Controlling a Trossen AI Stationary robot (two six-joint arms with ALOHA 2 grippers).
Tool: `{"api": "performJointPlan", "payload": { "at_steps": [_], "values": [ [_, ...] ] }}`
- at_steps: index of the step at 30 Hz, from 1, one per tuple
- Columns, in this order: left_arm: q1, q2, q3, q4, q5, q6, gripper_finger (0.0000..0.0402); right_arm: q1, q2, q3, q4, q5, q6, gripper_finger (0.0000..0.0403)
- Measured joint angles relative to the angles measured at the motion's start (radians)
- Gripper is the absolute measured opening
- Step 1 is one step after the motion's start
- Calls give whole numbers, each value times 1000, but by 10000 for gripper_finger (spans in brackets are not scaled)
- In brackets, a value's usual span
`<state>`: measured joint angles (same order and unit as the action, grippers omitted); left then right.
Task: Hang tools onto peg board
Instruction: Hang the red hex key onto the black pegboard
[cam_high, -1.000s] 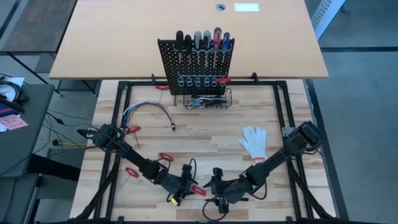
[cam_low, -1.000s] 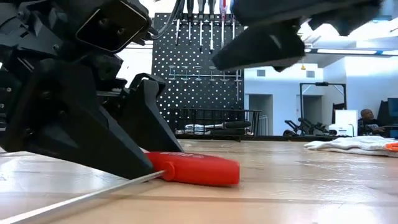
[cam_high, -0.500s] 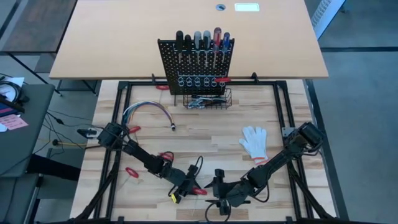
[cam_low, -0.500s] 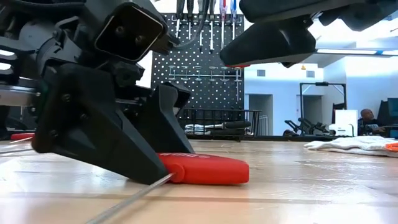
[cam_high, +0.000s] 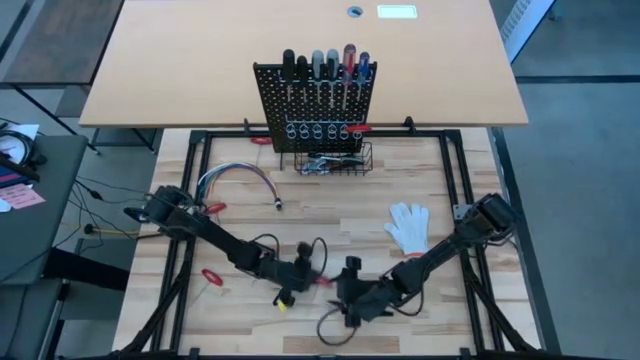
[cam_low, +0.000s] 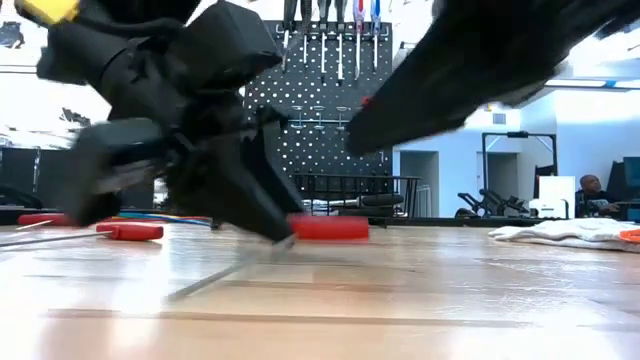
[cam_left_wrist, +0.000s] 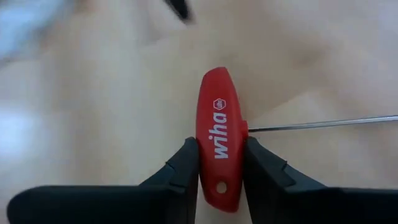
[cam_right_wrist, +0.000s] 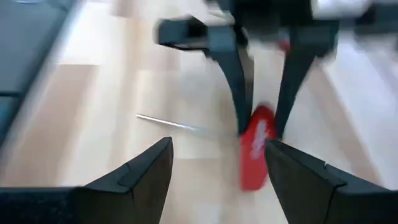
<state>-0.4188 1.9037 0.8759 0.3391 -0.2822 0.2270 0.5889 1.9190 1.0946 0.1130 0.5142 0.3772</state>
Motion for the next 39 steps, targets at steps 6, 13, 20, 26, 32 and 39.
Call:
{"api": "performJointPlan", "payload": {
  "at_steps": [6,13,20,26,32,39],
  "values": [
    [-46,-118,-1,-143,-463,170,79,-94,0,-18,-75,36,118,260],
    [-124,-149,-2,-184,-812,314,79,-201,-16,-179,199,12,51,260],
    [-141,-149,-2,-172,-901,370,79,-288,-55,-277,571,-123,-118,260],
    [-119,-150,-2,-171,-903,378,79,-361,-55,-278,632,-237,-169,254],
    [-99,-151,-2,-168,-904,380,79,-420,-55,-278,663,-341,-184,208],
    [-83,-151,-1,-169,-903,367,92,-440,-55,-278,667,-363,-174,92]
  ]
}}
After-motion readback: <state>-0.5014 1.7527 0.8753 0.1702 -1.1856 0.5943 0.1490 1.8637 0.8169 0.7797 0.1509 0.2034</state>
